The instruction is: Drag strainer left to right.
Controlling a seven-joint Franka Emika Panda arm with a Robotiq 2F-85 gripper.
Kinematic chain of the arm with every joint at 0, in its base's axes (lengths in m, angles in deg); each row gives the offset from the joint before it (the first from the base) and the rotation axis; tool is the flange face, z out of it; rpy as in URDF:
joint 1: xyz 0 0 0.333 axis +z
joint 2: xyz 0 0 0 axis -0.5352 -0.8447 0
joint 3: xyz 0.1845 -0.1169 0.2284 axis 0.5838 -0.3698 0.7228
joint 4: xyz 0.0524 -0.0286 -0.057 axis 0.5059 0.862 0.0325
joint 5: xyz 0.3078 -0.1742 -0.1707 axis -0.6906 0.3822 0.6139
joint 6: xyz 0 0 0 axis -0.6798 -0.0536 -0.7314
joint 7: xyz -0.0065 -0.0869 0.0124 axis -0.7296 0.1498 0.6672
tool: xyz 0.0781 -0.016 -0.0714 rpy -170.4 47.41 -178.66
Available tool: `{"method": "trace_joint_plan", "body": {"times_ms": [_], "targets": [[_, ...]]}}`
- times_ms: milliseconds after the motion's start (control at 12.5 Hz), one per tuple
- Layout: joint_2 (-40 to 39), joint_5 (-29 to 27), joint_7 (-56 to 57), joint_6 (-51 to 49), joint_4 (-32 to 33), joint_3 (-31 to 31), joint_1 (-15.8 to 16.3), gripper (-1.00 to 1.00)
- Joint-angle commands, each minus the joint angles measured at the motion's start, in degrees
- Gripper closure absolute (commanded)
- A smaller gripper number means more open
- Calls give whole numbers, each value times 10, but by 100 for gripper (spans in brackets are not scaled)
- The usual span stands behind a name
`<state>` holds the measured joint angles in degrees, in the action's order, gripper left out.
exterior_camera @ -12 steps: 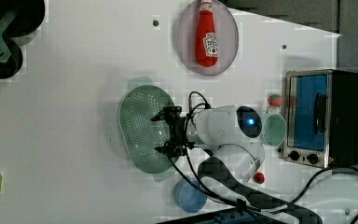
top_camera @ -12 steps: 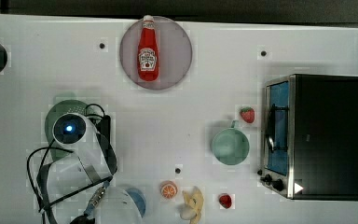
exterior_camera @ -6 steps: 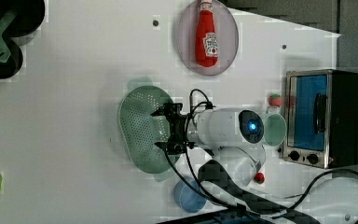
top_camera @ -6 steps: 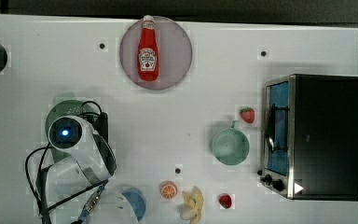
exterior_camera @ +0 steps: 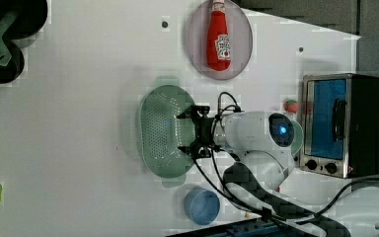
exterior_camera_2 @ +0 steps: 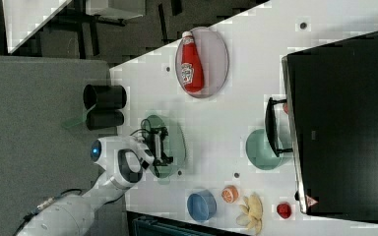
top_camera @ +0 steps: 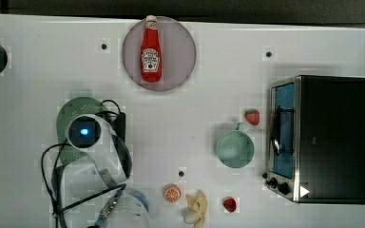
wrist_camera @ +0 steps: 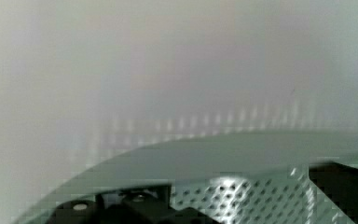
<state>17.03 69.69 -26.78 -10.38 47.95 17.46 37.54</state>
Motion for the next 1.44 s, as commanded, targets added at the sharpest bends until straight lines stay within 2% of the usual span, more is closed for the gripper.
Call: {"method": "trace_joint_plan", "body": {"times_ms": [80,720,1120,1440], "targets": [[22,9,18,0,25,-19,-38,-100],[42,9,161,0,49,-86,-91,-100],[48,9,257,3,54,-139,-101,-100],[50,9,271,6,54,-185,-104,-100]]}}
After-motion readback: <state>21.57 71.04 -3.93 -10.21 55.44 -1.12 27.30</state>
